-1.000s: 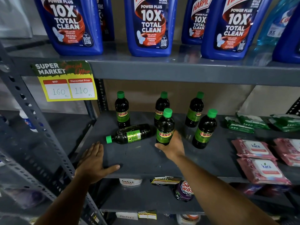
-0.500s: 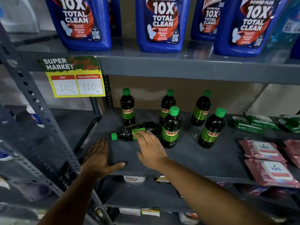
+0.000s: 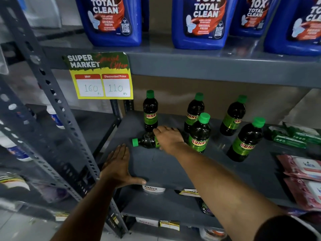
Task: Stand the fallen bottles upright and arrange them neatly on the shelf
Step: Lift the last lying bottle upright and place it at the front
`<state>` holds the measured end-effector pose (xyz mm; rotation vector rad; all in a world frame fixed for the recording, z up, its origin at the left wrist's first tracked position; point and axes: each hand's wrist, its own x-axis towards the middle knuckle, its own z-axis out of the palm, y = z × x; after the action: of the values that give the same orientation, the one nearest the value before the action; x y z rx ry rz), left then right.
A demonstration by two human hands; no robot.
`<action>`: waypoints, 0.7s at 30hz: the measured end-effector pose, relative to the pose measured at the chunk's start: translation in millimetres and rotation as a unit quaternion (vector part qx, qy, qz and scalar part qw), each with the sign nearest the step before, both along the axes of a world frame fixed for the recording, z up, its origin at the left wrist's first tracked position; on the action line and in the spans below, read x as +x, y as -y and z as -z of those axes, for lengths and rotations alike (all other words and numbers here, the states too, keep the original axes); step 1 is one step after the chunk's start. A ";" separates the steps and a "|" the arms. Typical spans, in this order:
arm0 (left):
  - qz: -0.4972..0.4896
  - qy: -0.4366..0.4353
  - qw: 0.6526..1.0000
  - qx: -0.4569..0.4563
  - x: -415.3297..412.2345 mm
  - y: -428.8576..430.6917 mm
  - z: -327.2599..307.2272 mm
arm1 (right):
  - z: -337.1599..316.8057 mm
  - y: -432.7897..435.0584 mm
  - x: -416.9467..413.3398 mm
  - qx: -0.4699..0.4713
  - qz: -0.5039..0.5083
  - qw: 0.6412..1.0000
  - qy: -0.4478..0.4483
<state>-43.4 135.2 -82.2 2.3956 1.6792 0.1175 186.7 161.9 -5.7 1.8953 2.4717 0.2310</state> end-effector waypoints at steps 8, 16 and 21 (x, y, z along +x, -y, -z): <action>-0.002 0.009 1.000 0.006 0.6 0.8 -2.3 | 6.6 1.9 -0.7 0.004 -0.031 0.989 -0.147; -0.003 -0.018 1.000 -0.013 2.3 2.5 -2.9 | 11.9 12.6 -23.4 -0.083 0.013 0.828 -0.554; 0.014 -0.012 1.000 -0.006 0.2 1.6 -2.9 | 14.0 11.3 -9.6 -0.139 0.065 0.768 -0.622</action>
<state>-43.2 133.6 -79.3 2.4211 1.6507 0.0748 177.2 150.6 -19.8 2.4225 2.5166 -1.8590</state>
